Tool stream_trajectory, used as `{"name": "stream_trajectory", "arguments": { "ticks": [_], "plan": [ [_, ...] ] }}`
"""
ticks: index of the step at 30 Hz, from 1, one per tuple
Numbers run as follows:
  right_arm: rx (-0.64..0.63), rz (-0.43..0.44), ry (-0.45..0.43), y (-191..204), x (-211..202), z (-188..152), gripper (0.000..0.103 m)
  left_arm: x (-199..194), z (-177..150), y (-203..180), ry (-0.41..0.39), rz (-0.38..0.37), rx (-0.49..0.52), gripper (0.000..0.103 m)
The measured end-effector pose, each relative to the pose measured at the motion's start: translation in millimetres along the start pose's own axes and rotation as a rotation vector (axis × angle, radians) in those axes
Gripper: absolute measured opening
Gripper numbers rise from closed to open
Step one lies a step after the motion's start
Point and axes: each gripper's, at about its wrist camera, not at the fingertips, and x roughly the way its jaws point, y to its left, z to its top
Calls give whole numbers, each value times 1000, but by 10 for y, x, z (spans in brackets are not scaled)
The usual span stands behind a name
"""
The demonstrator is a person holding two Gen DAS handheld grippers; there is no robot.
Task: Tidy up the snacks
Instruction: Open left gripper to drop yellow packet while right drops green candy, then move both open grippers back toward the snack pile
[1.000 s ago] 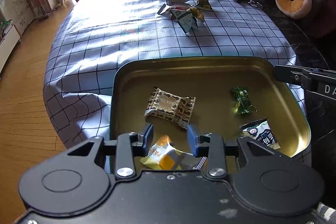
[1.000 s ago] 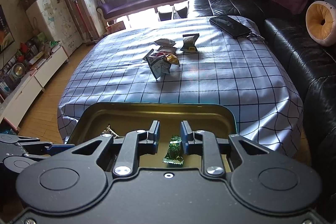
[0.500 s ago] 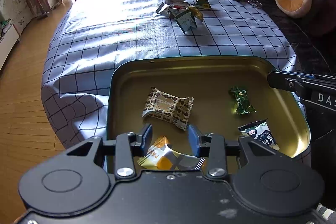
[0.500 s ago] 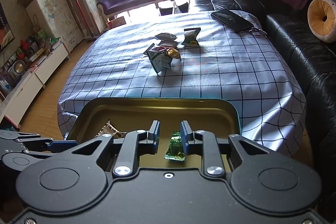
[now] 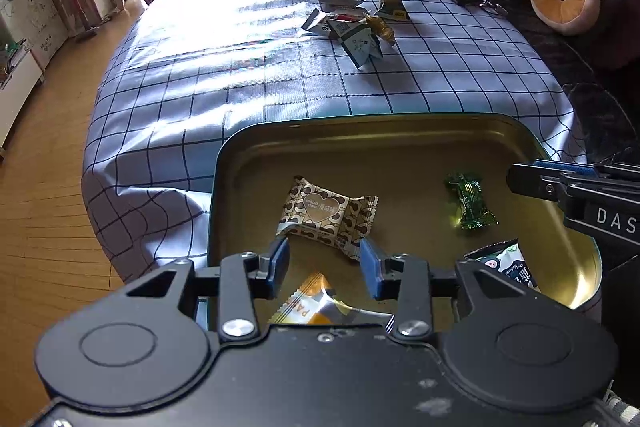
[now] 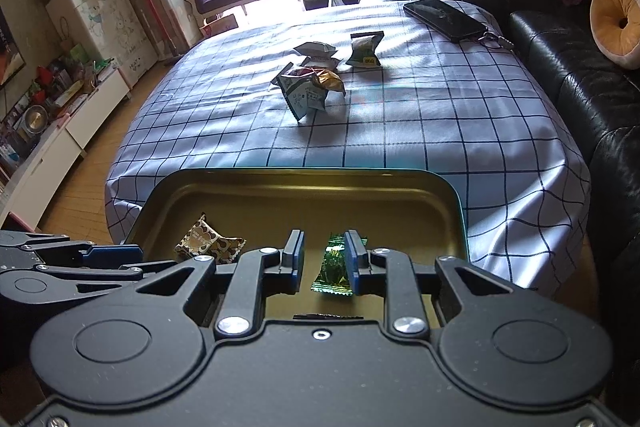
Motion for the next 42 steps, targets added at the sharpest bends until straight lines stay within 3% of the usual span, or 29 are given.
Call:
{"name": "stream_trajectory", "arguments": {
  "ticks": [23, 42],
  "plan": [
    [18, -12, 37, -58, 210, 116, 33, 205, 347, 19, -31, 29, 21, 40],
    [15, -27, 24, -112, 453, 490, 33, 450, 757, 65, -63, 38, 39, 41]
  ]
}}
